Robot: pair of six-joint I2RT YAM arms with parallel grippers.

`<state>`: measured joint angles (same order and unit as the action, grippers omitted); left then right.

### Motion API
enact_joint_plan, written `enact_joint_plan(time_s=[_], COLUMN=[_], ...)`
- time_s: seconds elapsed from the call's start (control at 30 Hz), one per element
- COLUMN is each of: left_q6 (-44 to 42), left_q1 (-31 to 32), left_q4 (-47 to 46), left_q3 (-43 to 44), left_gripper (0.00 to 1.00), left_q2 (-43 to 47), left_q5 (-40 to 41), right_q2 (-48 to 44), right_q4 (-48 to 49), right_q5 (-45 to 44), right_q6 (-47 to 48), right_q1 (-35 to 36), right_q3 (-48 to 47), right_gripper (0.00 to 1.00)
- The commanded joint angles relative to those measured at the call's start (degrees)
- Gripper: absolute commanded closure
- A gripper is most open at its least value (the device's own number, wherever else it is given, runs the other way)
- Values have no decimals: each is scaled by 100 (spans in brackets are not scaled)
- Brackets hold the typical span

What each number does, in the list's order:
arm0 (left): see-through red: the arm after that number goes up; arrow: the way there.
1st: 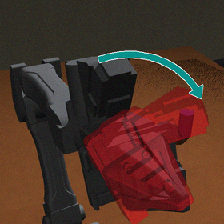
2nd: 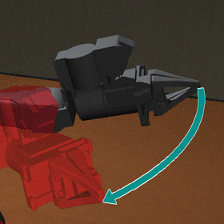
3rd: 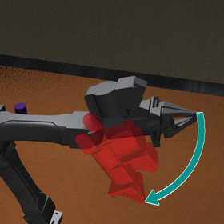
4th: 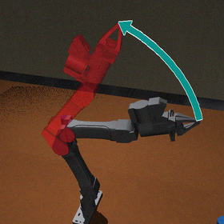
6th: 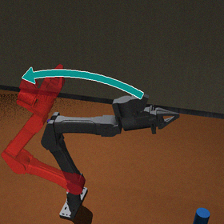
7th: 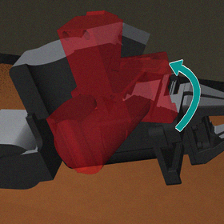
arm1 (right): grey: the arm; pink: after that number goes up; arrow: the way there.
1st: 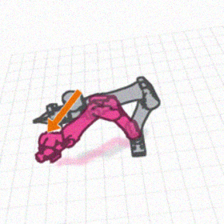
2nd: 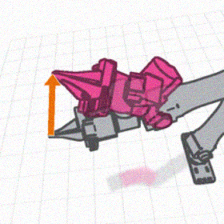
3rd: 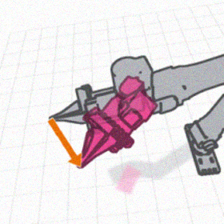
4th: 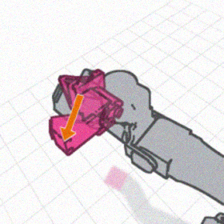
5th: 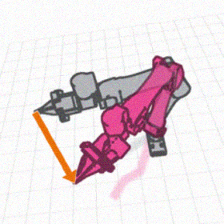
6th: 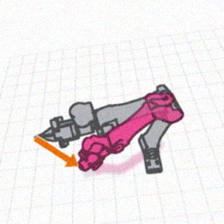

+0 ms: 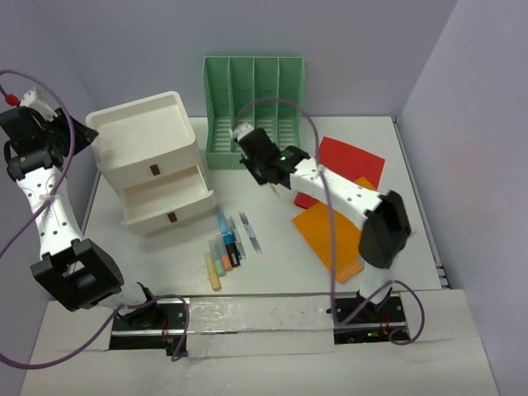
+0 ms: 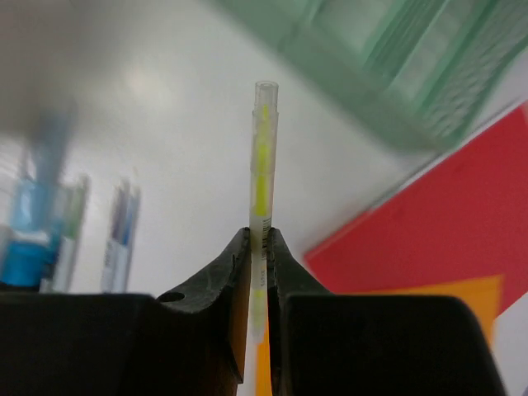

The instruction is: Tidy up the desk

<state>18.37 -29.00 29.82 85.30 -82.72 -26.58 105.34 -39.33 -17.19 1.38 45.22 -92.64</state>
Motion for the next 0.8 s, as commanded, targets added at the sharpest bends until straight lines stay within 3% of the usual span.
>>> enact_joint_plan(time_s=[0.0, 0.2, 0.33, 0.47, 0.77], left_q6=[268, 401, 457, 433, 256], left_q1=[51, 36, -115, -465, -642], left_q4=[-22, 82, 47, -17, -192], left_q3=[597, 911, 964, 1023, 541], left_gripper=[60, 57, 54, 53, 53], left_q2=[-7, -12, 139, 268, 581], left_q5=[-464, -422, -378, -187, -476], right_q2=[-952, 215, 739, 1158, 2034], right_q4=[1762, 2184, 2797, 3336, 3573], right_q5=[-678, -322, -2, 431, 41], right_q6=[1474, 3023, 4035, 4319, 4463], right_q1=[641, 1425, 1936, 2100, 2211], right_q3=[-1012, -2638, -2680, -2671, -2769], right_gripper=[100, 100, 100, 100, 100])
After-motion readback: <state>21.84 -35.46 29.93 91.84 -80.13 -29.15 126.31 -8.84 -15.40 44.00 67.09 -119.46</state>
